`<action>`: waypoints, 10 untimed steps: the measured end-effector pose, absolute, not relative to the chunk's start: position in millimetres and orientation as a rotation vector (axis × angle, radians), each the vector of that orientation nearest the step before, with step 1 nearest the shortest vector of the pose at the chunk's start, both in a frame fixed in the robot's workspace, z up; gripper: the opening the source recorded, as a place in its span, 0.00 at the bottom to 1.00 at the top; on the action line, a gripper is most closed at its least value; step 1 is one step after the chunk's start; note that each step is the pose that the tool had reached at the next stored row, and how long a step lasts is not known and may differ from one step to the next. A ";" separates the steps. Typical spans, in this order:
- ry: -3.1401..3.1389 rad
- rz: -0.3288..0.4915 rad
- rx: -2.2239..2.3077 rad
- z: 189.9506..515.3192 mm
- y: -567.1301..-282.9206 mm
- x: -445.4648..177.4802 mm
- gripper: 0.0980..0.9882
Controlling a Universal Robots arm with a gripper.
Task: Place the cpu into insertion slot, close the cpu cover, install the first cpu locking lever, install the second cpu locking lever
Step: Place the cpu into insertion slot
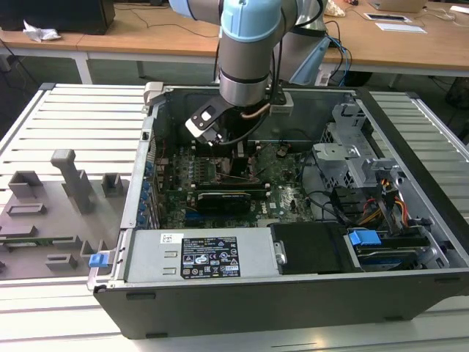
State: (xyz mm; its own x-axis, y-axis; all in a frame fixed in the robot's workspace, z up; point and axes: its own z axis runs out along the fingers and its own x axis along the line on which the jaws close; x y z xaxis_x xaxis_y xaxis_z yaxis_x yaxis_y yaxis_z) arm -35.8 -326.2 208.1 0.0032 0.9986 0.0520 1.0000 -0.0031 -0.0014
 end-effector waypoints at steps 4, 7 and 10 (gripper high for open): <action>-2.196 -0.045 -2.203 205.8 -326.1 -35.5 0.49; -2.197 -0.042 -2.205 205.2 -326.0 -35.1 0.49; -2.198 -0.041 -2.205 204.6 -324.6 -34.8 0.49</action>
